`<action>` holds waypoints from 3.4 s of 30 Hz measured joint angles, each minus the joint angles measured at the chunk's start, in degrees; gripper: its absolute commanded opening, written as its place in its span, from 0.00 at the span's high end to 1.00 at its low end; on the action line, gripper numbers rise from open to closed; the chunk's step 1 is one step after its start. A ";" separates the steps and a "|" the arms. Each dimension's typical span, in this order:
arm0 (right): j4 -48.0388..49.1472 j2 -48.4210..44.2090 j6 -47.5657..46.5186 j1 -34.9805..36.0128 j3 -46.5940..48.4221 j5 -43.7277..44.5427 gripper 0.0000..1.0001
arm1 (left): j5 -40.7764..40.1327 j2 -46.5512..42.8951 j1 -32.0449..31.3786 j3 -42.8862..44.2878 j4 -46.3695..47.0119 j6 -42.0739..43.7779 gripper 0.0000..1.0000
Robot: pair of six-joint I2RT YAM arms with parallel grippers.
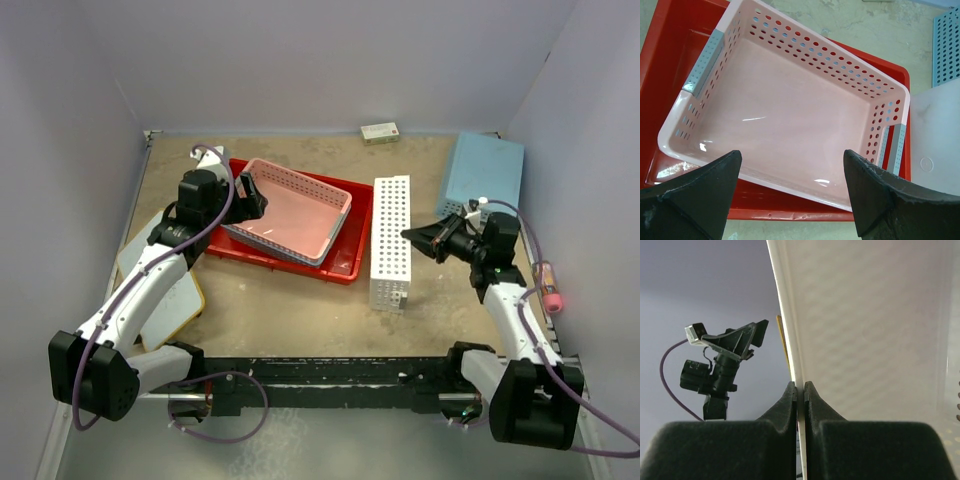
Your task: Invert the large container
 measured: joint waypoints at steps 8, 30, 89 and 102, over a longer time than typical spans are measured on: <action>-26.64 0.13 -21.88 -7.48 11.69 3.06 0.89 | 0.31 0.00 0.00 0.09 0.04 0.35 0.20; -3.63 -1.55 -9.97 -9.73 -1.25 -6.27 1.00 | 2.12 0.44 0.00 0.09 1.05 0.35 0.20; -40.19 5.88 -41.62 4.04 28.00 29.62 0.32 | 5.77 0.07 0.00 2.12 2.12 -1.27 0.20; -34.86 44.35 -47.06 17.55 54.23 41.42 0.29 | 1.09 -0.39 0.00 2.12 -1.57 -2.75 0.20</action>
